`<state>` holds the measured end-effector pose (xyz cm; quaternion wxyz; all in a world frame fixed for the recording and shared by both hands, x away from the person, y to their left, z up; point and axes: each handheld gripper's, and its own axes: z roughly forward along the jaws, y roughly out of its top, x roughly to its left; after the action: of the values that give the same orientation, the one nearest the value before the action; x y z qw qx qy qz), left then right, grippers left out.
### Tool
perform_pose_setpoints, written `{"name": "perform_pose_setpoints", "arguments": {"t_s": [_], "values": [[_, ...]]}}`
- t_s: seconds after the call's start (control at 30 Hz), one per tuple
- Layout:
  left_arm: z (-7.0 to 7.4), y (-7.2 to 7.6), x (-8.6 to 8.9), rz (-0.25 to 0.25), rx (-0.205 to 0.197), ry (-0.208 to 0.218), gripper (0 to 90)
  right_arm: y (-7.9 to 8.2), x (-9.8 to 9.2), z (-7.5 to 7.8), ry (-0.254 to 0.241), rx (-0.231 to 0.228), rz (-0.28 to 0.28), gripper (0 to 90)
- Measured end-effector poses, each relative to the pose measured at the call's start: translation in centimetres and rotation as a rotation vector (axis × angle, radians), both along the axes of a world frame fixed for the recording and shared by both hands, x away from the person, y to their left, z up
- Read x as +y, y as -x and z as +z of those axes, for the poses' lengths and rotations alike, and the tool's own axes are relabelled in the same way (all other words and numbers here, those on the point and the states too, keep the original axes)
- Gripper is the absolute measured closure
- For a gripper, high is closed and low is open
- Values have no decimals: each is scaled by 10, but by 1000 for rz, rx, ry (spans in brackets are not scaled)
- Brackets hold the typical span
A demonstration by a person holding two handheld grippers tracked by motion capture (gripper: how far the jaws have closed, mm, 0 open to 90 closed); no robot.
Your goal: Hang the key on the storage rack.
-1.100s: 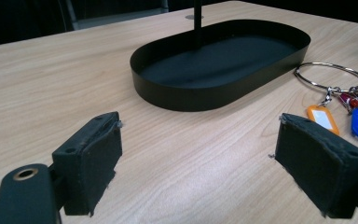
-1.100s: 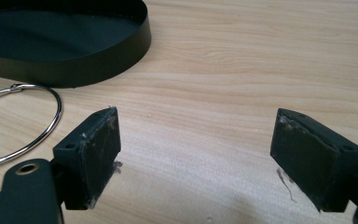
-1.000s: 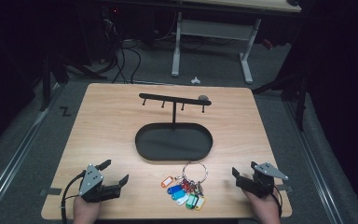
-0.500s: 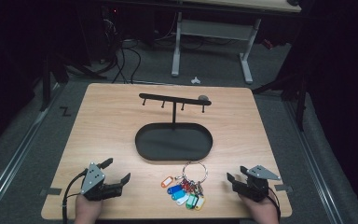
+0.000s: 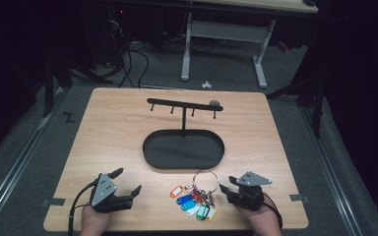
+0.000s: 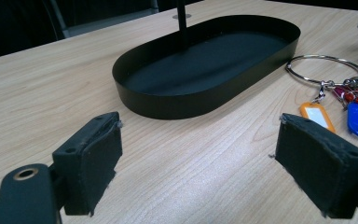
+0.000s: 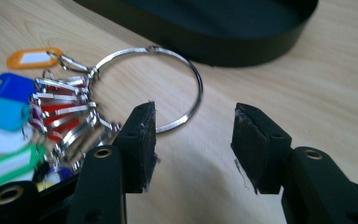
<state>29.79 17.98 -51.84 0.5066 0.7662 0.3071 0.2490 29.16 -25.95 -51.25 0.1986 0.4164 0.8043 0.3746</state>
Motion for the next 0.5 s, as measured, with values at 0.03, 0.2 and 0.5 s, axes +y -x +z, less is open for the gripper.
{"name": "perform_pose_setpoints", "arguments": {"t_s": [0.03,0.2,0.5], "values": [[0,0,0,0,1,1,150,-5,4,3,4,0,9,508],[0,1,2,-1,1,1,150,-28,21,15,-44,-9,13,496],[0,3,2,-15,-2,9,150,-27,32,0,0,68,49,556]]}}
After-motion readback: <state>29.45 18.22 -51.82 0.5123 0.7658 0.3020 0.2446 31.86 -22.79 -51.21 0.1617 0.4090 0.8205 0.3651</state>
